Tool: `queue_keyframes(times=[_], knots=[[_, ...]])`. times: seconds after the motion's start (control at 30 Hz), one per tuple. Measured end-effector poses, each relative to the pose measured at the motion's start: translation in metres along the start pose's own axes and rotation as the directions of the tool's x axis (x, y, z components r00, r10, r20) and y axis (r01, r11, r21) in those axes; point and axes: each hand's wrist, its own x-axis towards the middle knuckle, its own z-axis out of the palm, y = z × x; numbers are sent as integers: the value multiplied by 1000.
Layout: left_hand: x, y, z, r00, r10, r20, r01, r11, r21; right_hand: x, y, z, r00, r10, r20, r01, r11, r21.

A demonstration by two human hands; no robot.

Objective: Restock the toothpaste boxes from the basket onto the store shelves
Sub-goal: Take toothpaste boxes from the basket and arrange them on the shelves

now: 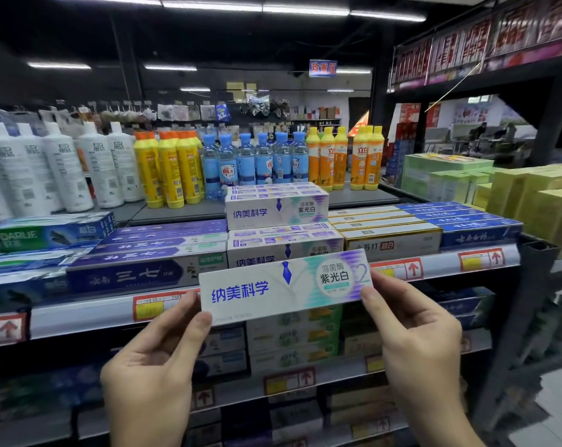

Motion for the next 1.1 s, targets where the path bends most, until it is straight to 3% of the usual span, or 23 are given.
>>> queue_keyframes(times=[0.5, 1.1], knots=[[42, 12, 30, 988, 21, 152, -27, 999, 40, 54, -12, 14, 991, -121, 50, 124, 990, -62], [107, 14, 61, 976, 38, 215, -89, 969, 232, 130, -7, 31, 955, -259, 145, 295, 874, -386]])
